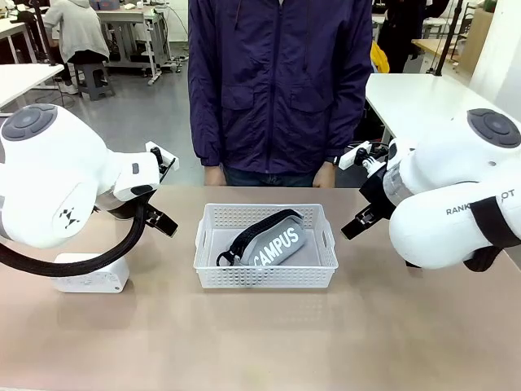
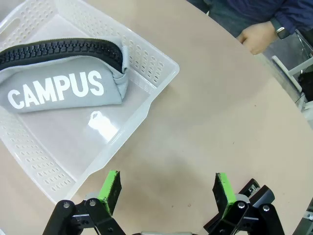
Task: Efficiently arrange items inside the basket to fit them all.
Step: Pick up the Digital clock and place it inside the Organizing basket.
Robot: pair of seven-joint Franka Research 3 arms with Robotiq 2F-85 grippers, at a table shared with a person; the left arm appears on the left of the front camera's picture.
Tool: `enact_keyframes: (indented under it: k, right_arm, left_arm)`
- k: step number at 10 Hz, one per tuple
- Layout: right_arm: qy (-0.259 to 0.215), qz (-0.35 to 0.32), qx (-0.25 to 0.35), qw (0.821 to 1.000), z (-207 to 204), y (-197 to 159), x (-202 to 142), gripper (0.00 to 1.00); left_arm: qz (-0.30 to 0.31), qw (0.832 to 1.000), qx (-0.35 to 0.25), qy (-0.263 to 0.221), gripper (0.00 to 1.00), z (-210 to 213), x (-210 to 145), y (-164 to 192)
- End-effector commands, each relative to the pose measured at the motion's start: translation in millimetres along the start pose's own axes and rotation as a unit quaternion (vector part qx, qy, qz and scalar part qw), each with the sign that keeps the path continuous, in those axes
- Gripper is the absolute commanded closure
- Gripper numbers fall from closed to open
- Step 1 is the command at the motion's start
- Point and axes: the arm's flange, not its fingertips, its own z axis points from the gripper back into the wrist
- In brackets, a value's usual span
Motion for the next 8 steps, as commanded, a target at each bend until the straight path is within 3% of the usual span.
enact_keyframes:
  k: [1, 5, 6, 8]
  right_arm:
    - [0.000, 0.000, 0.000, 1.000, 0.1, -0.1, 0.0, 0.00]
    - [0.000, 0.000, 0.000, 1.000, 0.0, 0.0, 0.0, 0.00]
    - [0.021, 0.010, 0.029, 0.999, 6.4, 1.6, 0.4, 0.00]
    - [0.007, -0.040, 0.165, 0.985, 65.5, -12.6, -15.2, 0.00]
  left_arm:
    - [0.000, 1.000, 0.000, 0.000, 0.00, 0.1, 0.1, -0.1]
    - [0.000, 1.000, 0.000, 0.000, 0.00, 0.1, 0.1, -0.1]
    - [0.000, 1.000, 0.000, 0.000, 0.00, 0.0, 0.0, 0.0]
    - [-0.010, 0.992, -0.117, 0.038, 0.00, 47.4, -13.8, -2.5]
